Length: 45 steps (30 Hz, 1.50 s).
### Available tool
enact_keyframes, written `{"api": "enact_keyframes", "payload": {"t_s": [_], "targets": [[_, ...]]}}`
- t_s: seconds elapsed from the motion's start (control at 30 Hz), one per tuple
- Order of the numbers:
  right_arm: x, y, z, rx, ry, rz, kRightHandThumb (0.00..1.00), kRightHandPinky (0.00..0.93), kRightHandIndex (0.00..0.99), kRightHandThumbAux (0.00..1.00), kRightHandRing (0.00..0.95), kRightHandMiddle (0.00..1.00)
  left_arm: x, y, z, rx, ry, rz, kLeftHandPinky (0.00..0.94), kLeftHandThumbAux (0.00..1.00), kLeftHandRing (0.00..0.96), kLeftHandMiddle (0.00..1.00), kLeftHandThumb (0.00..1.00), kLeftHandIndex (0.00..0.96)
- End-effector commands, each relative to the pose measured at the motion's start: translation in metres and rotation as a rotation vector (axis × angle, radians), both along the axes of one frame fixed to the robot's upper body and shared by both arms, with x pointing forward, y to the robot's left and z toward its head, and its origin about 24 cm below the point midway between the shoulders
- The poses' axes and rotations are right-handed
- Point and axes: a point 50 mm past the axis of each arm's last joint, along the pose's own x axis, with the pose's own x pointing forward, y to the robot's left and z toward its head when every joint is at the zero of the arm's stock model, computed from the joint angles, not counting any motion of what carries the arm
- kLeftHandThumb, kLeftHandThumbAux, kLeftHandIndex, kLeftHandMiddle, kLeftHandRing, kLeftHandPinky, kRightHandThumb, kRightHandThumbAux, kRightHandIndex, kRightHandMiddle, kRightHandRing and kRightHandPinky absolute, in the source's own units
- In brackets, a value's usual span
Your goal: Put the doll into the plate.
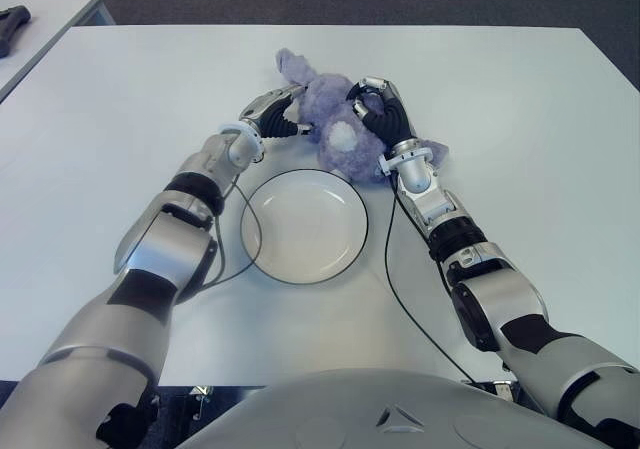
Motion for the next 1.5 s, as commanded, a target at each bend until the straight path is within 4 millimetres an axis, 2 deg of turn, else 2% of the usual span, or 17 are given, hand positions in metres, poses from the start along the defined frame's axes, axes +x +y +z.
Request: {"api": "enact_keyframes", "payload": {"t_s": [0.03, 0.27, 0.43, 0.47, 0.77, 0.93, 0.97, 1.0, 1.03, 1.07, 1.1, 1.5], "targets": [[-0.002, -0.002, -0.02, 0.001, 0.112, -0.028, 0.715, 0.84, 0.441, 0.712, 0.845, 0.849, 0.0, -0.01, -0.003, -0.012, 0.011, -0.007, 0.123, 0.44, 0.112, 0.1, 0.365, 0.064], [0.002, -0.004, -0.022, 0.046, 0.153, -0.048, 0.714, 0.843, 0.441, 0.71, 0.839, 0.84, 0.002, -0.02, -0.001, -0.059, 0.027, -0.004, 0.148, 0.425, 0.136, 0.128, 0.495, 0.107], [0.003, -0.005, -0.024, 0.045, 0.159, -0.061, 0.714, 0.844, 0.441, 0.71, 0.838, 0.841, 0.002, -0.025, 0.0, -0.103, 0.033, 0.018, 0.16, 0.427, 0.146, 0.14, 0.528, 0.119], [0.003, -0.005, -0.024, 0.044, 0.161, -0.064, 0.715, 0.848, 0.441, 0.71, 0.84, 0.843, 0.003, -0.026, 0.0, -0.119, 0.034, 0.028, 0.179, 0.433, 0.166, 0.161, 0.565, 0.137], [0.004, -0.005, -0.027, 0.034, 0.162, -0.092, 0.714, 0.84, 0.441, 0.71, 0.838, 0.839, 0.002, -0.035, -0.006, -0.224, 0.013, 0.125, 0.235, 0.455, 0.275, 0.258, 0.672, 0.206], [0.004, -0.006, -0.029, 0.03, 0.171, -0.106, 0.712, 0.831, 0.441, 0.71, 0.832, 0.83, 0.001, -0.036, -0.006, -0.239, -0.015, 0.148, 0.363, 0.465, 0.353, 0.338, 0.734, 0.277], [0.004, -0.006, -0.029, 0.029, 0.173, -0.108, 0.712, 0.828, 0.441, 0.71, 0.829, 0.827, 0.001, -0.036, -0.006, -0.24, -0.018, 0.15, 0.39, 0.631, 0.376, 0.367, 0.726, 0.383], [0.004, -0.006, -0.029, 0.029, 0.174, -0.109, 0.712, 0.828, 0.441, 0.71, 0.828, 0.826, 0.001, -0.036, -0.007, -0.241, -0.02, 0.151, 0.398, 0.673, 0.382, 0.374, 0.724, 0.409], [0.005, -0.007, -0.03, 0.028, 0.177, -0.11, 0.712, 0.827, 0.441, 0.71, 0.828, 0.826, 0.001, -0.036, -0.007, -0.242, -0.022, 0.152, 0.399, 0.68, 0.383, 0.375, 0.724, 0.414], [0.005, -0.007, -0.03, 0.028, 0.179, -0.111, 0.712, 0.828, 0.442, 0.71, 0.827, 0.825, 0.0, -0.036, -0.007, -0.243, -0.023, 0.153, 0.4, 0.667, 0.398, 0.433, 0.812, 0.431], [0.005, -0.007, -0.03, 0.029, 0.181, -0.111, 0.712, 0.831, 0.442, 0.71, 0.827, 0.825, 0.0, -0.035, -0.007, -0.245, -0.024, 0.154, 0.399, 0.663, 0.405, 0.447, 0.835, 0.437], [0.007, -0.009, -0.031, 0.045, 0.203, -0.111, 0.713, 0.833, 0.442, 0.71, 0.83, 0.829, 0.001, -0.035, -0.006, -0.233, -0.037, 0.167, 0.431, 0.66, 0.442, 0.442, 0.845, 0.456]]}}
